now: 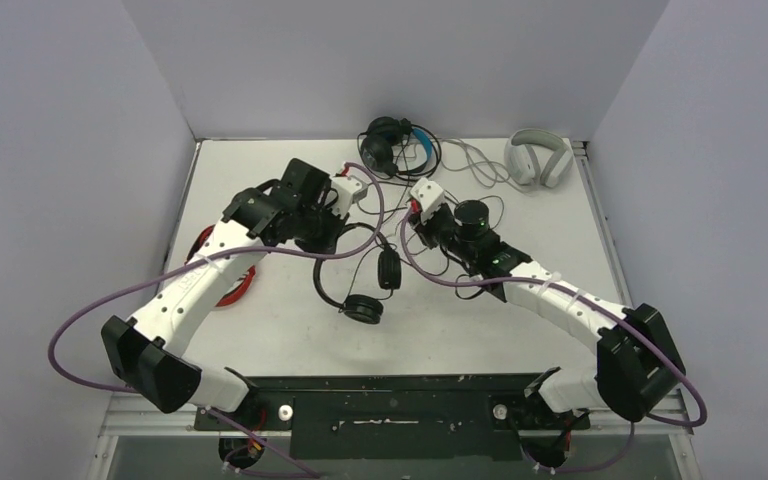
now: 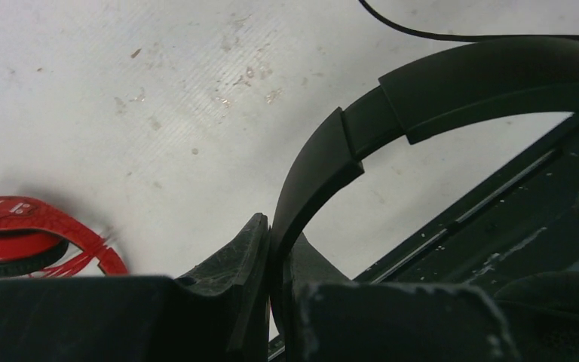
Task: Wrap the headphones
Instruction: Wrap the headphones around the headphones.
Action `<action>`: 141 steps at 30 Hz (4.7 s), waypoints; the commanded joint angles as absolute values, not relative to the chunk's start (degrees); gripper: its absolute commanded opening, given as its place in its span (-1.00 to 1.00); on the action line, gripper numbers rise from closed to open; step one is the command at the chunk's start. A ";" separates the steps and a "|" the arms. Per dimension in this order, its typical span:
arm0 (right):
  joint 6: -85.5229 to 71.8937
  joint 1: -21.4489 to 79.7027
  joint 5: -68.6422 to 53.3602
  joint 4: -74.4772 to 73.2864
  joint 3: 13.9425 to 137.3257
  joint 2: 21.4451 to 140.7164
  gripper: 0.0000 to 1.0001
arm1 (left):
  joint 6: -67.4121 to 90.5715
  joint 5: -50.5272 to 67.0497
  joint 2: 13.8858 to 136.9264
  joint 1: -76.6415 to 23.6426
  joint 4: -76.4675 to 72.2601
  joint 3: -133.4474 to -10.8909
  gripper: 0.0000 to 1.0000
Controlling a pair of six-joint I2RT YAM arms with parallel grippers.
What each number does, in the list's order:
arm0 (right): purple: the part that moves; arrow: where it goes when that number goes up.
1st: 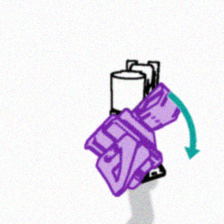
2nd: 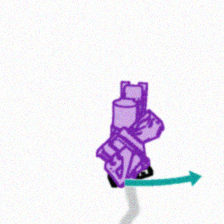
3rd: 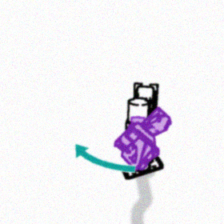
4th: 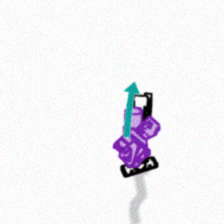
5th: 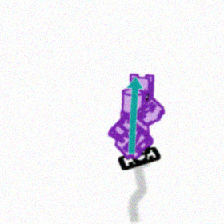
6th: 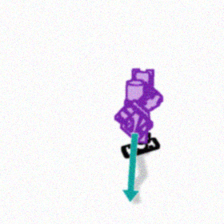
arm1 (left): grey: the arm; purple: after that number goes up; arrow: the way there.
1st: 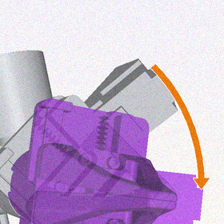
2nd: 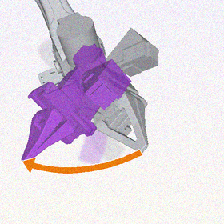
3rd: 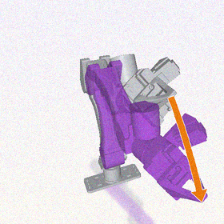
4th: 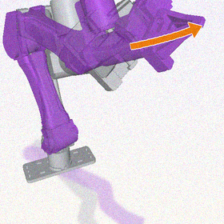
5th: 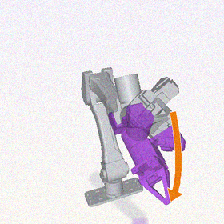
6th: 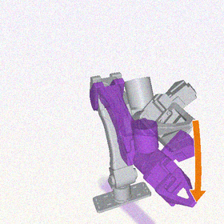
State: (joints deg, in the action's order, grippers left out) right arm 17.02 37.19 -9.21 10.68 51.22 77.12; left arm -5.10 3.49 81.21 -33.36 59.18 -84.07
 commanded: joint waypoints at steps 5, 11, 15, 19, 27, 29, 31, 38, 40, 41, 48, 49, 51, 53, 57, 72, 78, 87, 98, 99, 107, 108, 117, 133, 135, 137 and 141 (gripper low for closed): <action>1.95 32.63 -33.09 44.17 40.71 76.74 -0.32 | 3.69 19.08 80.07 -33.51 60.44 -94.67 -1.00; -4.06 28.27 -38.68 49.49 39.37 78.97 -0.14 | 7.78 17.00 81.02 -33.49 62.11 -99.19 -1.00; -5.24 26.69 -26.80 44.06 36.79 75.63 -0.02 | 9.15 17.75 81.75 -33.48 62.00 -100.61 -1.00; -5.20 24.71 -21.39 37.94 33.78 70.48 0.16 | 9.62 17.31 82.52 -33.40 61.97 -101.61 -1.00; -3.82 24.55 -24.44 38.05 21.77 55.94 0.57 | 11.12 16.58 83.97 -32.18 62.00 -103.58 -1.00; -3.93 24.77 -24.71 37.53 19.58 53.64 0.71 | 11.44 16.83 84.01 -32.00 61.82 -103.84 -1.00; -2.14 25.70 -26.42 37.01 19.06 53.20 0.83 | 11.56 17.26 83.94 -31.99 61.53 -103.82 -1.00; 4.34 31.85 -25.68 41.27 25.87 65.90 0.99 | 12.43 19.00 83.89 -31.93 60.94 -103.55 -1.00; 4.38 31.67 -26.51 44.04 28.79 71.12 0.93 | 12.71 19.50 83.68 -31.90 60.61 -103.45 -1.00; 4.14 31.38 -26.91 45.85 30.04 73.51 0.91 | 12.86 19.72 83.64 -31.85 60.56 -103.45 -1.00; 1.93 30.09 -33.17 54.56 40.38 90.20 0.46 | 13.88 21.19 83.58 -31.58 59.56 -103.73 -1.00; 1.32 30.12 -34.78 55.40 41.29 91.68 0.22 | 14.45 21.28 83.66 -31.45 59.22 -103.90 -1.00; -0.79 30.21 -37.18 58.50 41.44 93.60 -0.23 | 16.80 21.36 84.07 -30.59 58.04 -104.59 -1.00; -3.79 30.83 -38.35 62.35 40.32 94.84 -0.53 | 20.72 22.86 84.44 -29.08 55.34 -104.51 -1.00; -8.37 33.09 -40.86 68.20 38.11 96.37 -0.88 | 29.05 27.06 84.35 -26.69 46.56 -102.35 -1.00; -16.13 48.77 -44.38 68.15 32.84 86.56 -0.85 | 37.76 14.15 82.43 -18.99 34.91 -95.80 -1.00; -19.94 51.27 -46.61 63.14 37.18 85.16 -0.76 | 38.59 5.40 81.45 -18.91 31.09 -91.76 -1.00; -20.76 51.52 -43.37 39.59 48.75 85.09 -0.46 | 33.46 -18.15 77.02 -22.92 27.12 -85.91 -1.00; -39.98 47.84 -50.50 53.71 51.99 88.80 -0.44 | 16.06 -42.13 73.18 -30.73 20.09 -77.18 -1.00; -40.52 47.54 -50.57 53.13 52.43 88.62 -0.42 | 14.39 -43.76 73.16 -30.84 19.92 -76.76 -1.00; -43.20 43.30 -52.03 46.06 54.45 86.78 -0.36 | 1.50 -47.21 74.31 -32.00 21.25 -75.13 -1.00; -44.30 42.56 -52.69 46.13 54.67 86.87 -0.37 | 0.70 -46.86 74.16 -32.25 21.60 -74.85 -1.00; -42.55 38.81 -58.34 35.86 61.66 88.97 -0.76 | -2.03 -46.71 75.68 -34.87 28.17 -76.26 -1.00; 9.94 33.16 -54.81 -30.03 86.70 94.51 -0.93 | -3.66 -27.97 88.85 -36.95 58.81 -91.33 -1.00; 13.19 33.14 -47.06 -34.98 87.92 94.49 -0.87 | -4.05 -26.37 90.72 -37.12 62.11 -92.50 -1.00; 14.54 33.22 -41.35 -35.72 87.49 93.57 -0.83 | -4.66 -25.18 92.13 -37.39 64.03 -92.84 -1.00; 17.29 33.52 -35.53 -37.89 87.53 92.58 -0.68 | -5.26 -26.77 93.30 -37.62 64.65 -91.91 -1.00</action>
State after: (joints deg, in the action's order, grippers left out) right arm 8.56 33.04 -45.25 -30.76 85.73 94.80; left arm -3.73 -28.14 92.23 -36.99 60.05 -90.48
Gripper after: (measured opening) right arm 0.138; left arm 0.056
